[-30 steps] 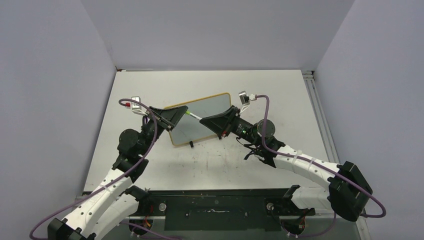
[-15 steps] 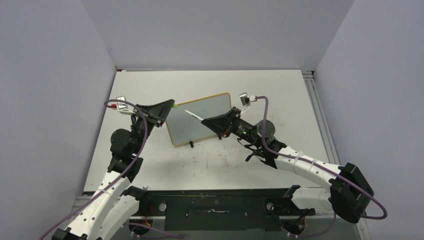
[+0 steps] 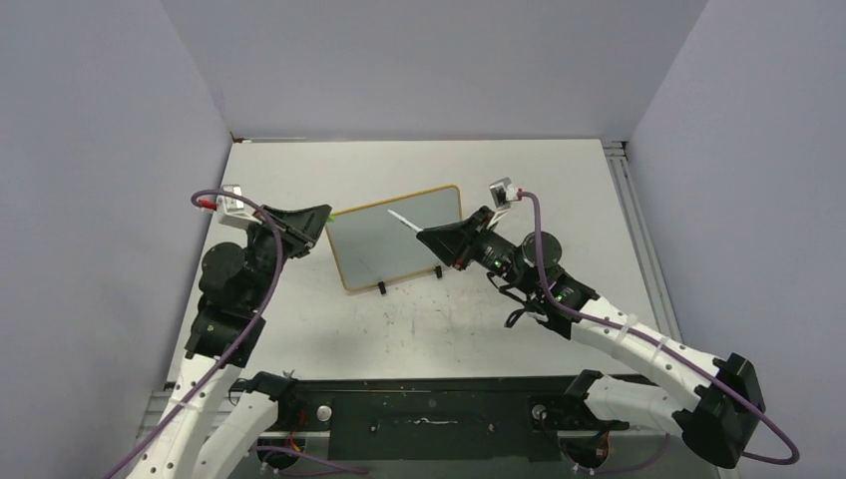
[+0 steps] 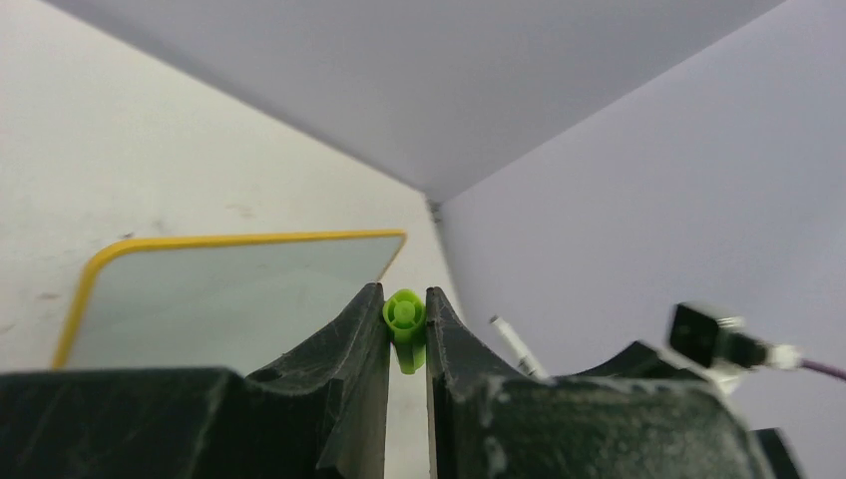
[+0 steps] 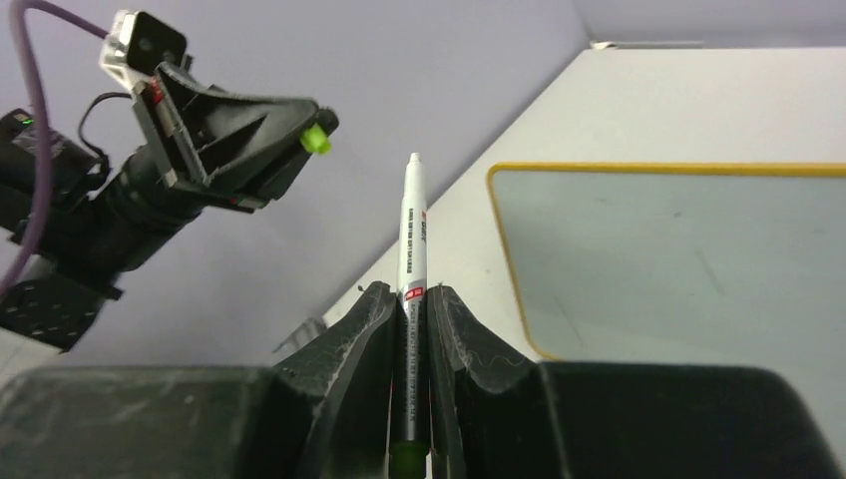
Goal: Write a sentence on the whiteboard
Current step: Place the pen cap at the center of the board.
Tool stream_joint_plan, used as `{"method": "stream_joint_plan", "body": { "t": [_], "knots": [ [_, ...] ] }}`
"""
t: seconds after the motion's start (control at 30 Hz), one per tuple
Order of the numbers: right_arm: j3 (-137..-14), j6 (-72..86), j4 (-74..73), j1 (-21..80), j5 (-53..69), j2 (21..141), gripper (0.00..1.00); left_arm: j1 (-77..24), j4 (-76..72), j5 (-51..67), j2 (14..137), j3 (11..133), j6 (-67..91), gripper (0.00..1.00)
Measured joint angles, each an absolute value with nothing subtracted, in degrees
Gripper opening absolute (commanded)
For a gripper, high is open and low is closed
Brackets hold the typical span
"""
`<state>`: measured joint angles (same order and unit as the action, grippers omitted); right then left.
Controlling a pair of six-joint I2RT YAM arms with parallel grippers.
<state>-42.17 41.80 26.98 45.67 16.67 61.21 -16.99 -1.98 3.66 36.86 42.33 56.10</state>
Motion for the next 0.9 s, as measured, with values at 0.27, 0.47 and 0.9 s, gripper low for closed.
{"method": "stream_joint_plan", "body": {
  "t": [0.27, 0.47, 0.9],
  "knots": [
    [-51.44, 25.52, 9.56, 45.67, 1.67, 55.68, 0.05, -26.2, 25.89, -3.44, 44.03, 47.27, 44.56, 0.0],
    [-51.46, 20.21, 4.25, 45.67, -4.8, 53.52, 0.05, -37.67, 31.68, -7.03, 46.83, 36.93, 48.9, 0.0],
    [-50.65, 18.57, 0.21, 45.67, -7.31, 53.41, 0.05, -49.08, 22.0, -11.51, 58.76, 29.74, 57.56, 0.03]
  ]
}}
